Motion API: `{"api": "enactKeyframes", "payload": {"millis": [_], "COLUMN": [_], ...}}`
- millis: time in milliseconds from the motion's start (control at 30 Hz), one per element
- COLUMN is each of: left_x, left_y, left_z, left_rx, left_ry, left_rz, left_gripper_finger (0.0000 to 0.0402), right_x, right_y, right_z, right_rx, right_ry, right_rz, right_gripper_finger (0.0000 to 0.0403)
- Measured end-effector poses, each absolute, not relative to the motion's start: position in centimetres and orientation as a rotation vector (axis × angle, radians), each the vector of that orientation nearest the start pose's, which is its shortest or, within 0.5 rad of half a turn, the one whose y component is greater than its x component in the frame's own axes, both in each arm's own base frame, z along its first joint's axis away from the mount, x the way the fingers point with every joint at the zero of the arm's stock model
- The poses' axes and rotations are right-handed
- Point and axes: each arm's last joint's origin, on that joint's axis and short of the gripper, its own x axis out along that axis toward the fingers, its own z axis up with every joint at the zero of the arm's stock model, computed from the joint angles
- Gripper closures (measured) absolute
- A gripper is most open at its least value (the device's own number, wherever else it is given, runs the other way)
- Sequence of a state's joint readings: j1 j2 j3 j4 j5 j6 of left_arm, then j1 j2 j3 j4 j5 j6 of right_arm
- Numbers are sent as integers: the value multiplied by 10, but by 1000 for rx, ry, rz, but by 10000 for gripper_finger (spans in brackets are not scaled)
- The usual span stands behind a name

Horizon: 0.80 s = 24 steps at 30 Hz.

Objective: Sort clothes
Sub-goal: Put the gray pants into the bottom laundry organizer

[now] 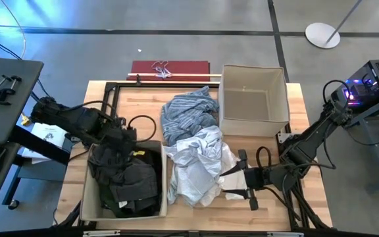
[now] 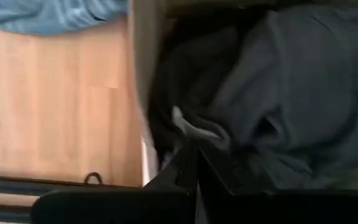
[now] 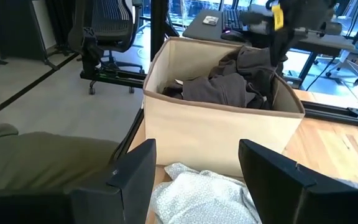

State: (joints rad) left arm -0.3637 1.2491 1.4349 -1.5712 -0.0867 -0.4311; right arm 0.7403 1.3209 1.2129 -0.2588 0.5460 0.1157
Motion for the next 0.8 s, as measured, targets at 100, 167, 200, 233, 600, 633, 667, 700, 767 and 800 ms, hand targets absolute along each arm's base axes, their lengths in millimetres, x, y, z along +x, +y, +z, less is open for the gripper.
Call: {"api": "enactKeyframes", "payload": {"millis": [100,167,200,233,600,633,667,700,767,800], "left_x": [163,154,150,146,138,136,135,134,132,130], "left_y": [-64,-63,-62,-61,-39,-37,-34,-31,-26,-23], "left_z": [367,363,359,354,341,344,348,351,356,357], "left_rx": [-43,-10,24,64,392,346,294,242,179,165], "left_ry": [1358,1371,1376,1379,1196,1174,1151,1128,1096,1078], "left_rz": [-38,-106,-119,-109,357,395,430,465,514,544], "left_gripper_finger": [401,401,401,401,401,401,401,401,401,401], "right_x": [227,229,231,232,242,242,242,242,242,242], "right_y": [188,190,192,193,200,201,200,200,201,201], "right_z": [356,352,350,348,336,337,338,338,339,339], "right_rx": [-115,-122,-127,-132,-182,-179,-181,-178,-181,-183], "right_ry": [315,325,331,339,355,348,342,335,329,329], "right_rz": [175,175,177,177,181,181,182,182,184,185], "right_gripper_finger": [183,183,183,183,183,183,183,183,183,183]}}
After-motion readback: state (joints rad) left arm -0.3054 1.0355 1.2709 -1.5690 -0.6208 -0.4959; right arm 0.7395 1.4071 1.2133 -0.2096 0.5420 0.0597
